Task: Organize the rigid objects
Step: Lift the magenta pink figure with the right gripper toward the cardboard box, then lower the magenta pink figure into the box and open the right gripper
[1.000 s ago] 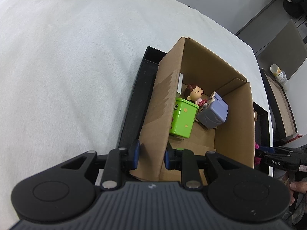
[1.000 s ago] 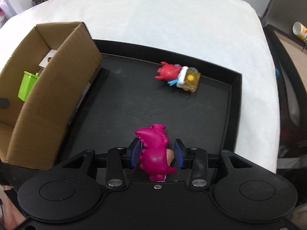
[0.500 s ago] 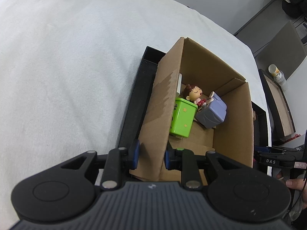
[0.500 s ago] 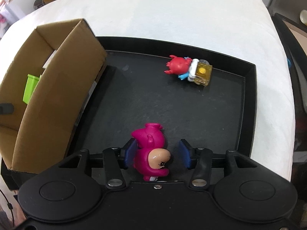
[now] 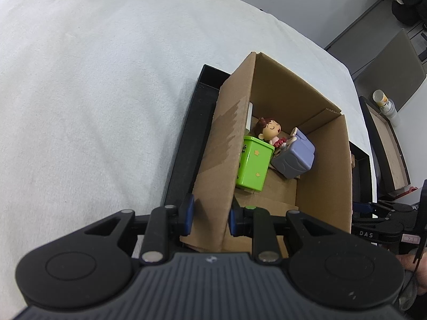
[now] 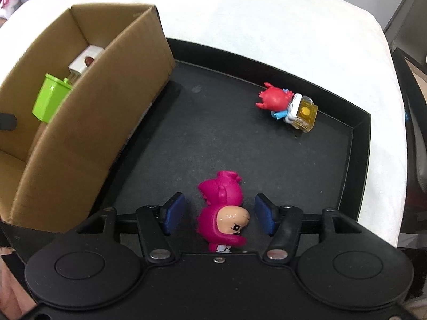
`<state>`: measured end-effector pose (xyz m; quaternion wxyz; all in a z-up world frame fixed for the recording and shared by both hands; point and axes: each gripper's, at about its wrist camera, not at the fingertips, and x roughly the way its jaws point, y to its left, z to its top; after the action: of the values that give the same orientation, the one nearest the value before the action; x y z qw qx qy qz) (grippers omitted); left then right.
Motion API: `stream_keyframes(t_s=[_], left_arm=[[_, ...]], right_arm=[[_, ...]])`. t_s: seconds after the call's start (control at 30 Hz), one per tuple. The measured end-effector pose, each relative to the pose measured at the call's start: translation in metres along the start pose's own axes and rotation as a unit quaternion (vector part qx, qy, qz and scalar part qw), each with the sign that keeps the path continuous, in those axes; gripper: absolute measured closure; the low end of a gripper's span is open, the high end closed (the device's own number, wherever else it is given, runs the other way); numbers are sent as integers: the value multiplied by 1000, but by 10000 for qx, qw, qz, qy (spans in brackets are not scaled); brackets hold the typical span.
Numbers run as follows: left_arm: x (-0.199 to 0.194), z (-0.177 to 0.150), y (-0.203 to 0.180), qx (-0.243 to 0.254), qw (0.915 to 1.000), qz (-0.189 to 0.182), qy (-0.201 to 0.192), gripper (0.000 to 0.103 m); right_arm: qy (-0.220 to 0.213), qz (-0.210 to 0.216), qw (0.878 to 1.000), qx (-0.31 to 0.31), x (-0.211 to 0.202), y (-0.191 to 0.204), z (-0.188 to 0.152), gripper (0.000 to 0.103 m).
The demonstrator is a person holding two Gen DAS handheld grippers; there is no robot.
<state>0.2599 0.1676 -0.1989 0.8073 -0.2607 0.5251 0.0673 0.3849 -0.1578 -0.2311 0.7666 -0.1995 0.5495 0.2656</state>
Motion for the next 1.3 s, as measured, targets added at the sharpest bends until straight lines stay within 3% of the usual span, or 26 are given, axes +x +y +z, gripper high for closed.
stream_keyframes(t_s=[0.07,0.1,0.17,0.6,0.87,1.3], left_arm=[[0,0,0,1,10000,-4,-4,79],[0,0,0,-4,10000,-9,-5,79],[-1,0,0,0,10000,-11,-7,79],[-1,0,0,-9,10000,-6,-11,79],[-3,0,0,-9,10000,-41,-23,79],[-3,-1,1,6,9999,-125,20,78]], right_arm=[[70,-45,10000,-13,3,2,0,49],[126,-34,9999,-10,5,3,-1,58],[231,-17,9997,-38,8,6,0,61],[-180,52,9997,-176,-37,23,7,61],[-524,60,9984,-186,-77,36,25,61],[-945,221,9948,-322,-102,58,55,61]])
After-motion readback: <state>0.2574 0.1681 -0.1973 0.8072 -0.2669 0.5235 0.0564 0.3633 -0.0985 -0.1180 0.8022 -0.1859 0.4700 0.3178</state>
